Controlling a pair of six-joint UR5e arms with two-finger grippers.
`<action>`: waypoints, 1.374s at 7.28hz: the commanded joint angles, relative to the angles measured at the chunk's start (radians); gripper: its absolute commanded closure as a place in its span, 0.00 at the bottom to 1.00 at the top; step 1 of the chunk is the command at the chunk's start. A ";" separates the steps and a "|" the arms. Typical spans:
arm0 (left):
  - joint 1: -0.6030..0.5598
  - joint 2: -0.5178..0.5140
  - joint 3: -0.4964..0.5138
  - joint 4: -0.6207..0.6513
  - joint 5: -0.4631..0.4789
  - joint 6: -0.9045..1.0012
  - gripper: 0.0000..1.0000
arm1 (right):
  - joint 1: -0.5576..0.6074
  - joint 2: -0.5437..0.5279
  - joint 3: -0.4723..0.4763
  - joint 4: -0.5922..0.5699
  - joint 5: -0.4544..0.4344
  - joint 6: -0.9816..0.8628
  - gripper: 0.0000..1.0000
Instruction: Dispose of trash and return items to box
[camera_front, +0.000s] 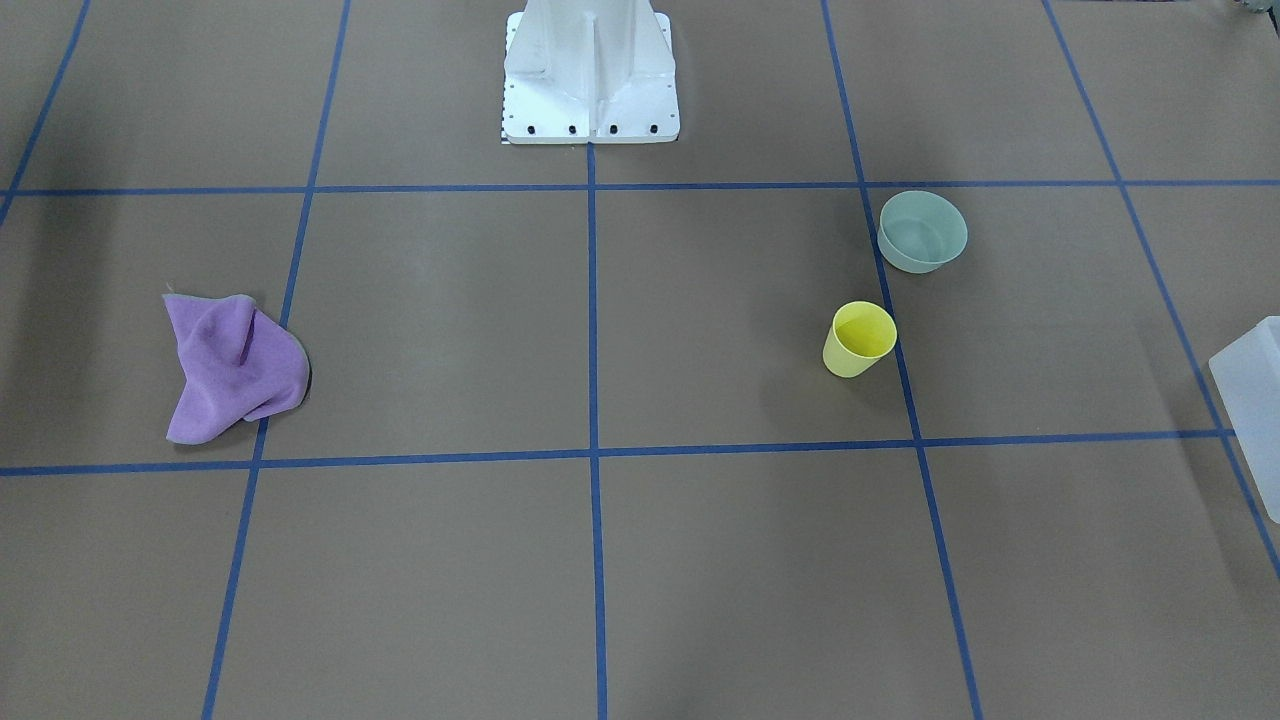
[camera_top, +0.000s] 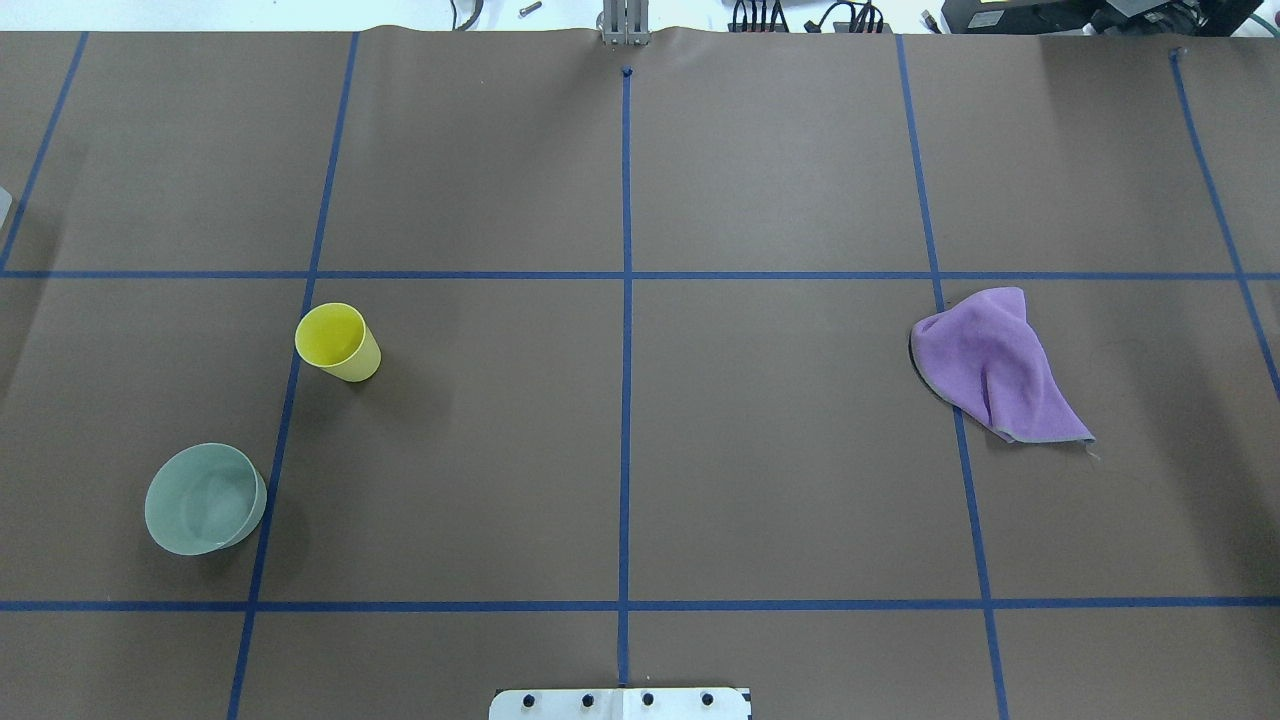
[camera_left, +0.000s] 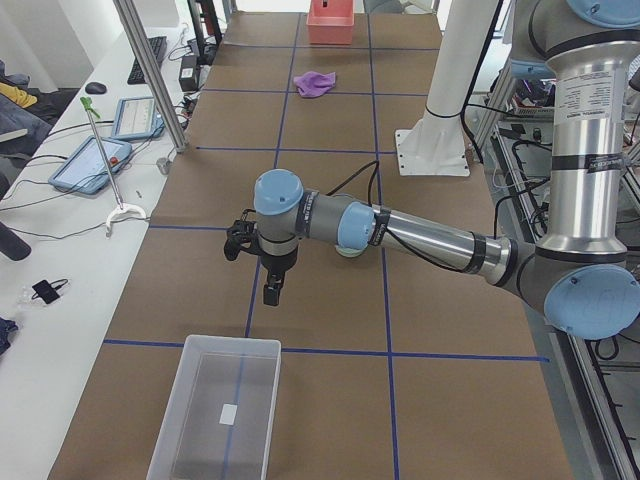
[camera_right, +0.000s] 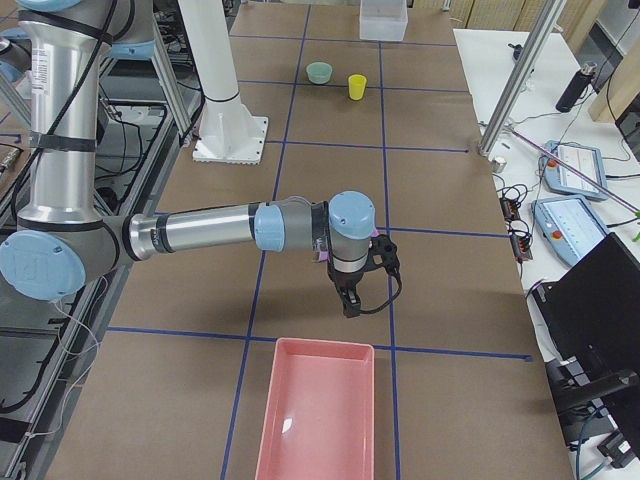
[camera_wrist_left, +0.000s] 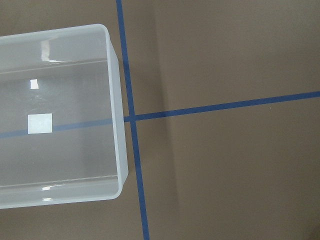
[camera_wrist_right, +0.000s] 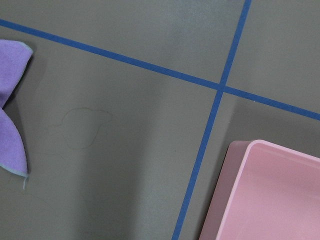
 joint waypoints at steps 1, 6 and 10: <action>0.000 -0.004 0.005 -0.002 -0.001 0.000 0.02 | -0.008 0.001 -0.002 0.000 0.001 0.000 0.00; 0.008 -0.004 0.002 -0.048 -0.001 -0.046 0.02 | -0.092 0.015 0.007 0.096 0.006 0.082 0.00; 0.300 -0.054 -0.065 -0.164 0.016 -0.500 0.02 | -0.179 -0.013 0.001 0.287 -0.001 0.293 0.00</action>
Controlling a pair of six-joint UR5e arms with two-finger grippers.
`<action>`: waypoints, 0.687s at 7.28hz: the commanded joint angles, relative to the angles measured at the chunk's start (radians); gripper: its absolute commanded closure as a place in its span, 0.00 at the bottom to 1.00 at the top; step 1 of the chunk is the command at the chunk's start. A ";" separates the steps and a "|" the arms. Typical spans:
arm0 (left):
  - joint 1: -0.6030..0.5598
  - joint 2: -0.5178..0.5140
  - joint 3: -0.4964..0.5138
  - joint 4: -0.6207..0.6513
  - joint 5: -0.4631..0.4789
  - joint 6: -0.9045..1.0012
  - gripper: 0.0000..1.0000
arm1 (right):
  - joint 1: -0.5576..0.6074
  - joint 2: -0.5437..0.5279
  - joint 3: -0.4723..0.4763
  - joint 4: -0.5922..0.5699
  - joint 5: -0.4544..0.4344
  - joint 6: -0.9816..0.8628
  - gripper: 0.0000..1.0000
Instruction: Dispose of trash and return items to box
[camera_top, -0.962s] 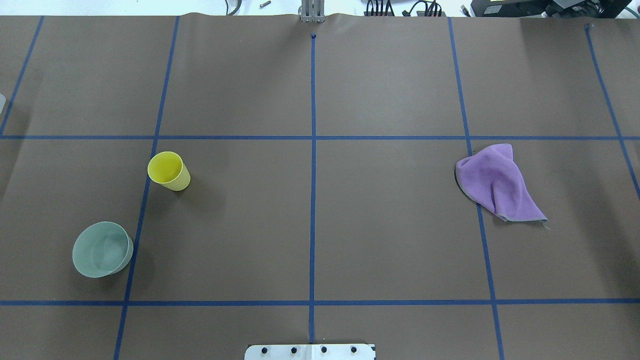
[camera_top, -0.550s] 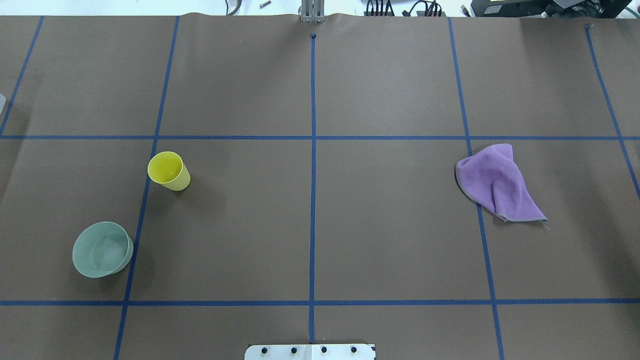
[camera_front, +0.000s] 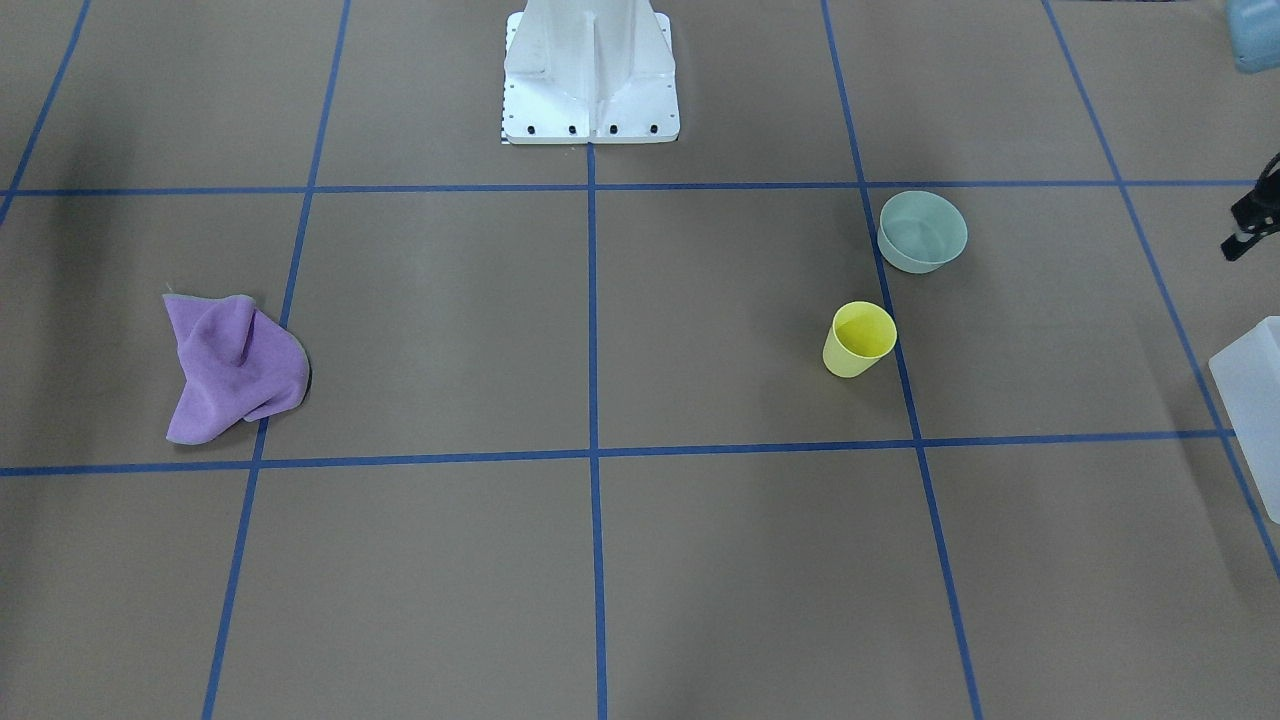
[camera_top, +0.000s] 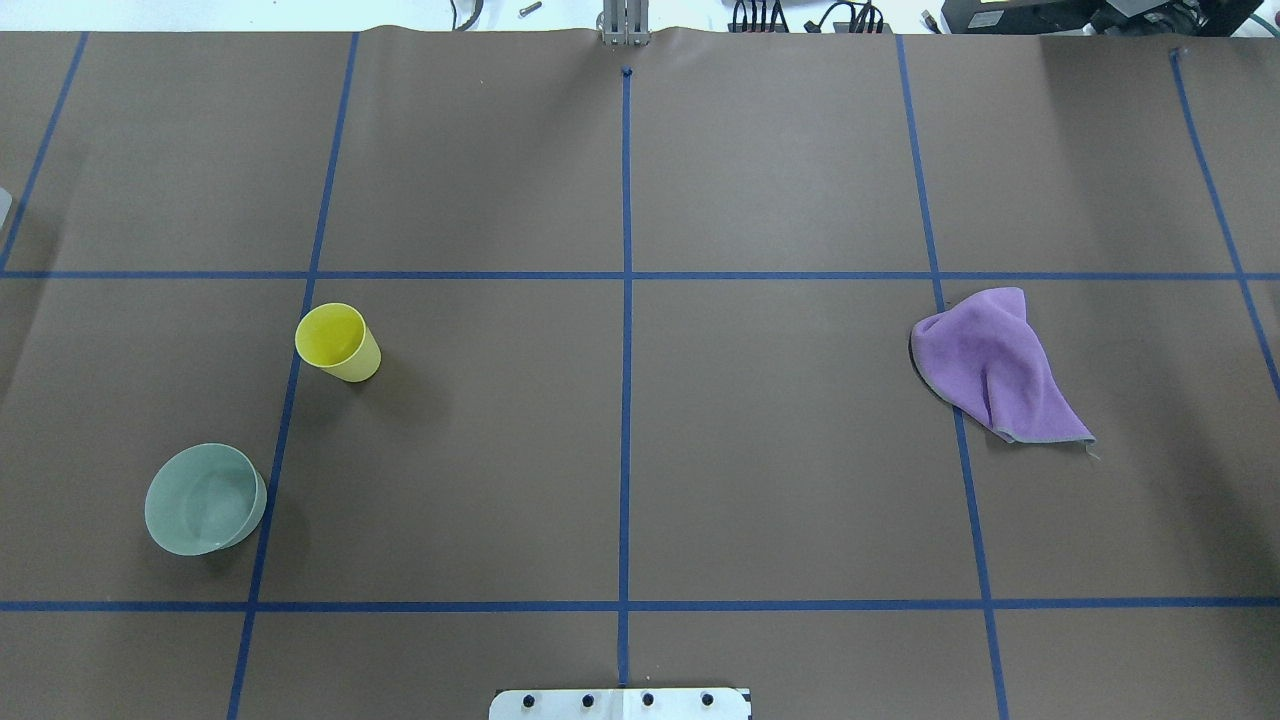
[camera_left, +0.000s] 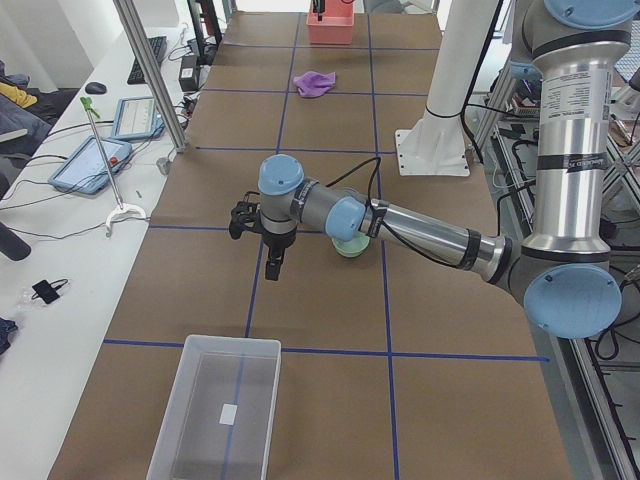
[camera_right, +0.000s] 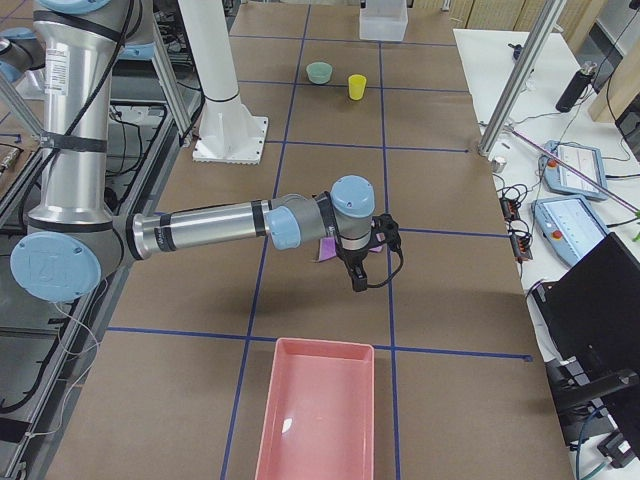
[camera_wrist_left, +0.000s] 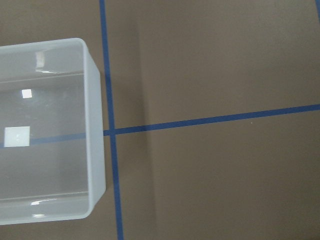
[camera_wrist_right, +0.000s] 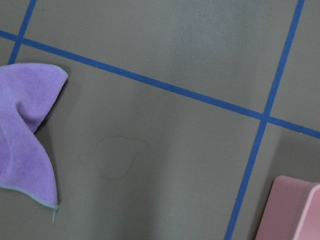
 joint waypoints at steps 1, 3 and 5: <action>0.180 -0.083 -0.030 -0.011 0.008 -0.290 0.02 | -0.032 -0.004 -0.005 0.025 -0.002 0.018 0.00; 0.315 -0.175 -0.008 -0.004 0.025 -0.557 0.02 | -0.063 0.012 -0.005 0.025 -0.002 0.041 0.00; 0.351 -0.204 0.001 -0.001 0.120 -0.567 0.02 | -0.142 0.076 -0.010 0.038 -0.014 0.169 0.00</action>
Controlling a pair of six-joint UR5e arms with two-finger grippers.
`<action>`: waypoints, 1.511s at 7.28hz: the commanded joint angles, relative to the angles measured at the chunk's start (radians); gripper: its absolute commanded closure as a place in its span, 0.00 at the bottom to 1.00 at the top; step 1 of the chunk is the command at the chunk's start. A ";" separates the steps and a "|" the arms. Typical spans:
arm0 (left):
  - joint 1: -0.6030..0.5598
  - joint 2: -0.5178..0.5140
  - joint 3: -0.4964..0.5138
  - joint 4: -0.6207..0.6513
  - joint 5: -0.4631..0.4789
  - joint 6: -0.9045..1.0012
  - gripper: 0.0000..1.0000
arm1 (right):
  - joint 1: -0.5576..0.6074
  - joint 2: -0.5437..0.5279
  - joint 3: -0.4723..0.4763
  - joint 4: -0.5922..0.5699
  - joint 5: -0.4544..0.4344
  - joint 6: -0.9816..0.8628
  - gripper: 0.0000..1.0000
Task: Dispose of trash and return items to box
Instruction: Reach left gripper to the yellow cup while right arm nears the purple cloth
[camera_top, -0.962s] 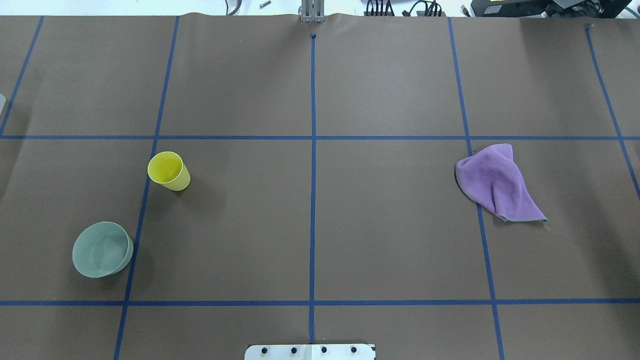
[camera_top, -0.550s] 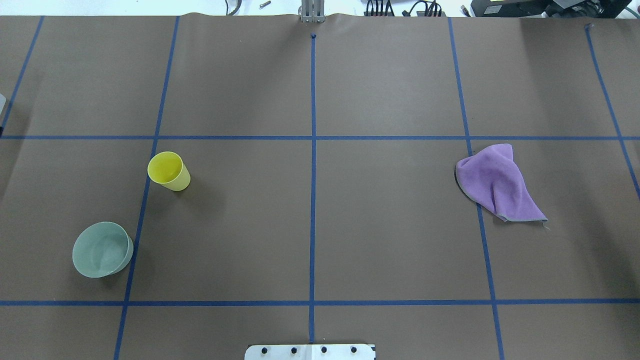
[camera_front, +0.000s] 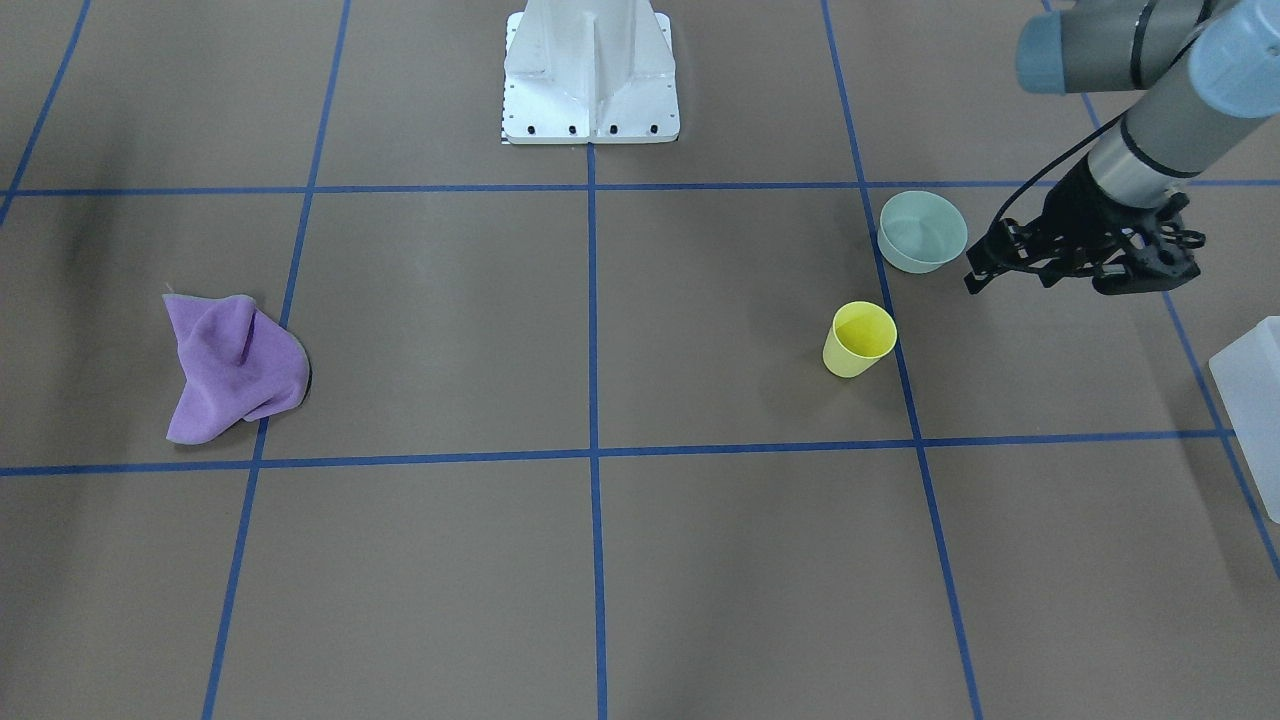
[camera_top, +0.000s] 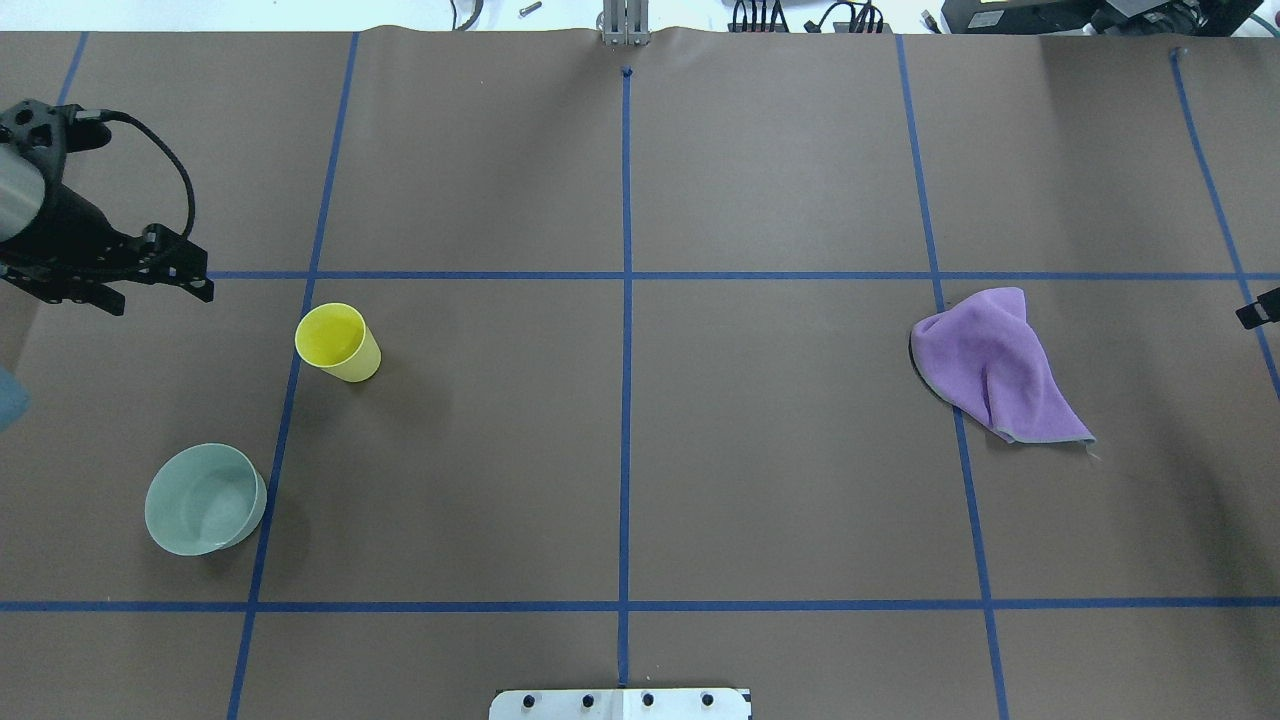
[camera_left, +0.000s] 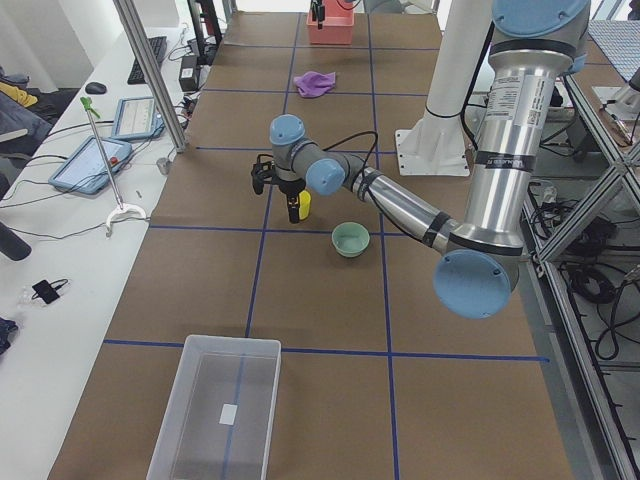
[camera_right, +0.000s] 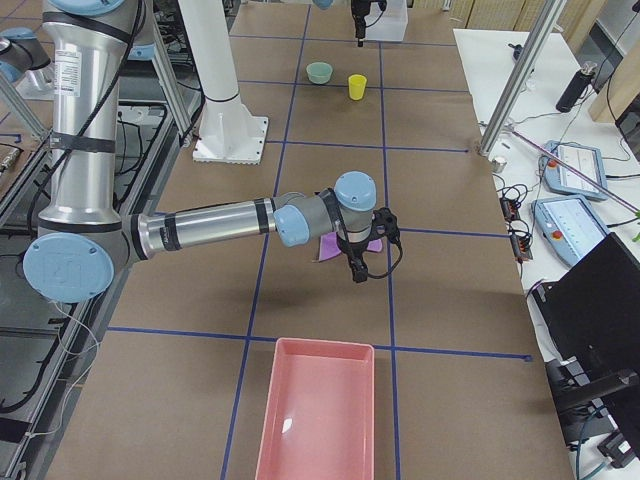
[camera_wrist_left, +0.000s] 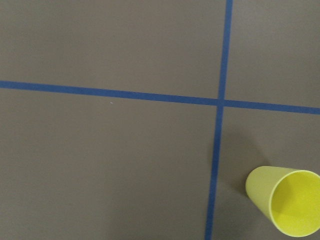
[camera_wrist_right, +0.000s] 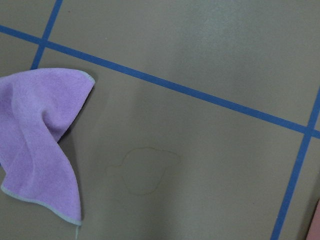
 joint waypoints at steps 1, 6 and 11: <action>0.064 -0.052 0.031 0.003 0.042 -0.026 0.02 | -0.086 0.058 -0.003 0.004 -0.036 0.107 0.00; 0.185 -0.111 0.137 -0.008 0.075 -0.074 0.03 | -0.154 0.155 -0.063 0.004 -0.058 0.168 0.00; 0.193 -0.132 0.156 -0.010 0.072 -0.087 0.96 | -0.186 0.193 -0.164 0.120 -0.061 0.229 0.00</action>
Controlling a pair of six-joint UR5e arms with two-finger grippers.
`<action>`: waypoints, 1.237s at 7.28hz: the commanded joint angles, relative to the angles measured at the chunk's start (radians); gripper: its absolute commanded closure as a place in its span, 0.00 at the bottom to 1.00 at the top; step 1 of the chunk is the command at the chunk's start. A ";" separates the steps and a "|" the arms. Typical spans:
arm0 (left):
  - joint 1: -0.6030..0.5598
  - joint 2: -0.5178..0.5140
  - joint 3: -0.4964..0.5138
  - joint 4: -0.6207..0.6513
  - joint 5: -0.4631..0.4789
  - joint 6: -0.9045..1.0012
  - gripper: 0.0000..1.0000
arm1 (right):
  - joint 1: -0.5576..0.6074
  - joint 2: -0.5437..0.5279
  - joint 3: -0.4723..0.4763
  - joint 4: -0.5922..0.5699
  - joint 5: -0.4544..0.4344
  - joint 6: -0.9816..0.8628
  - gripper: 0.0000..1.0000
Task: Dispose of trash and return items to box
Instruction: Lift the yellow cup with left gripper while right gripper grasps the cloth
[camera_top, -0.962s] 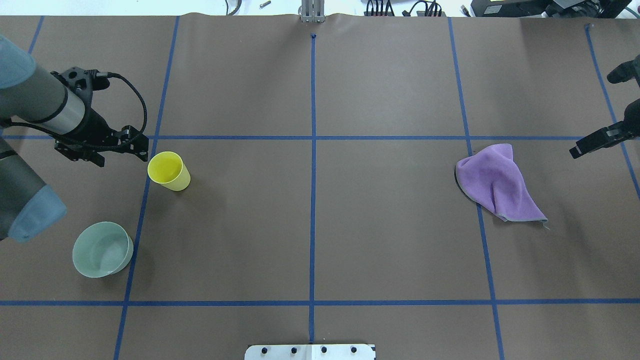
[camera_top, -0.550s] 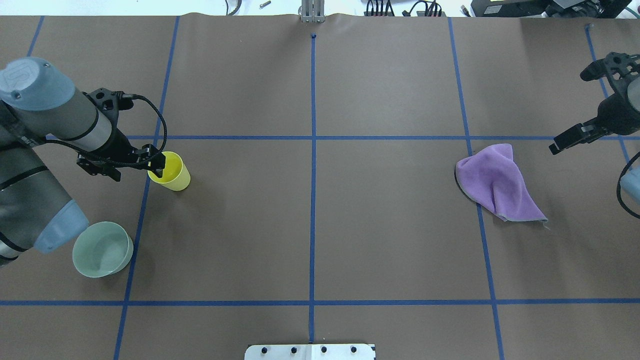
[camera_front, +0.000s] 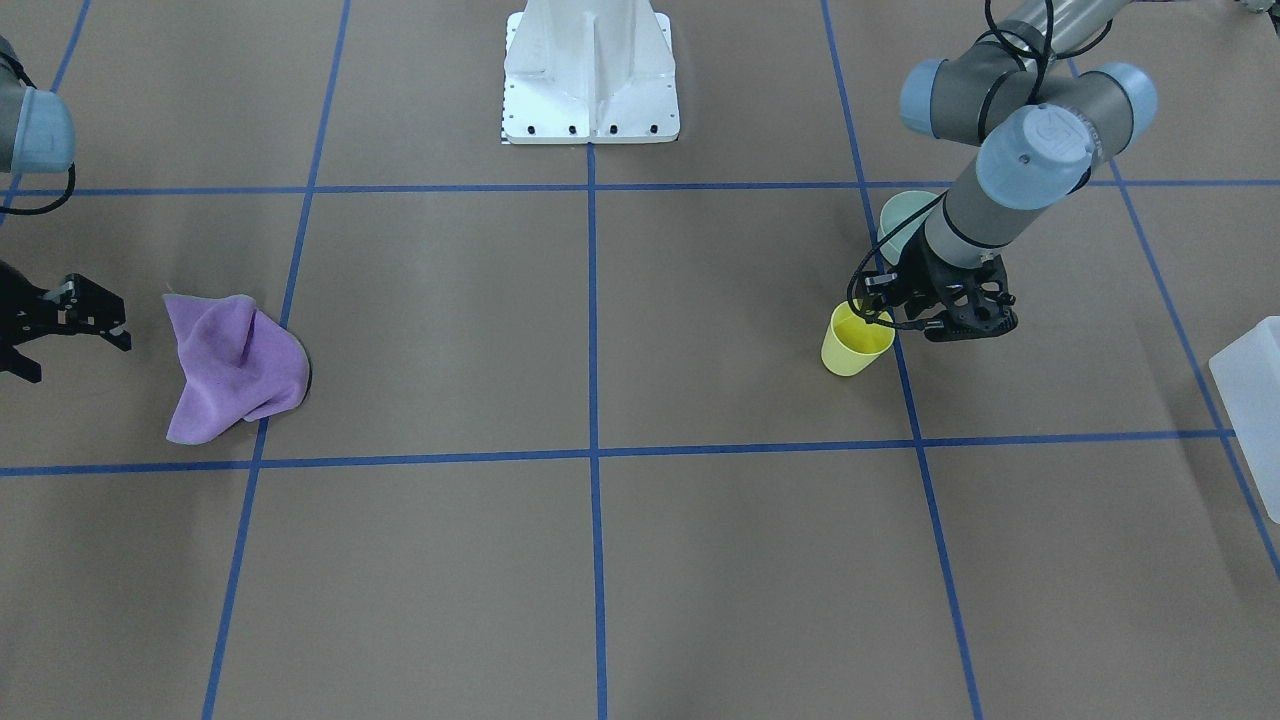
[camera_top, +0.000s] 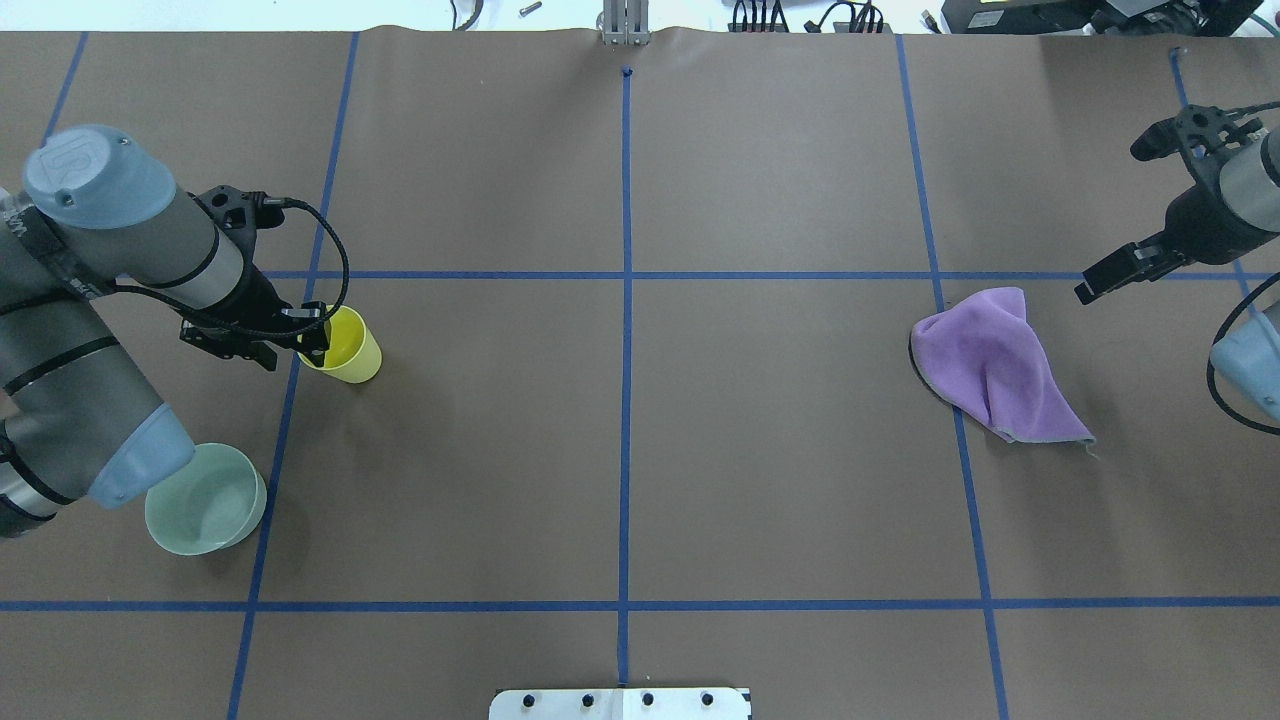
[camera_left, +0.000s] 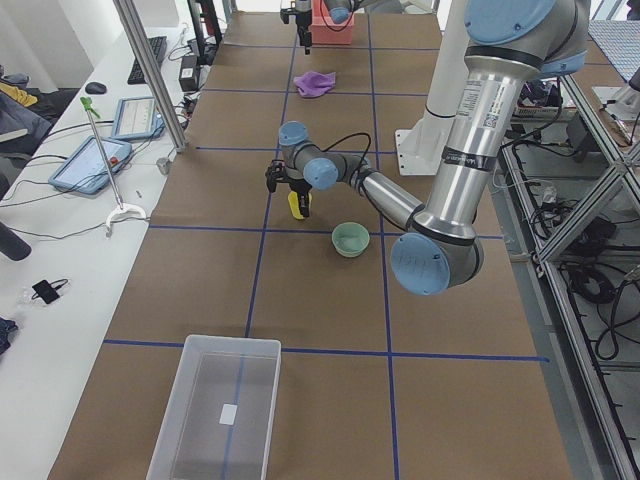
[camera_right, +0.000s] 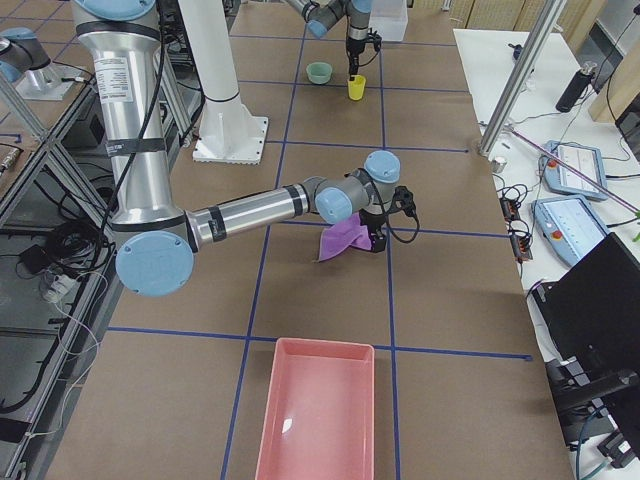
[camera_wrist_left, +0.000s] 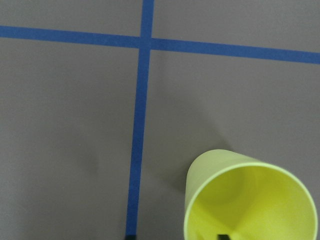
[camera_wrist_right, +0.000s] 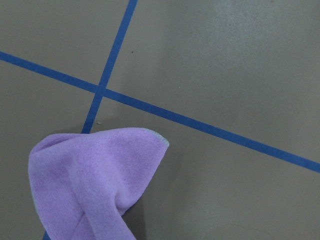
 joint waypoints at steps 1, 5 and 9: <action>0.001 -0.005 -0.003 0.000 -0.012 -0.006 1.00 | -0.026 0.001 -0.041 0.101 -0.013 0.081 0.00; -0.108 -0.002 -0.076 0.010 -0.103 0.008 1.00 | -0.100 0.059 -0.096 0.117 -0.111 0.106 0.01; -0.394 0.102 -0.115 0.094 -0.173 0.367 1.00 | -0.210 0.073 -0.095 0.167 -0.130 0.265 0.12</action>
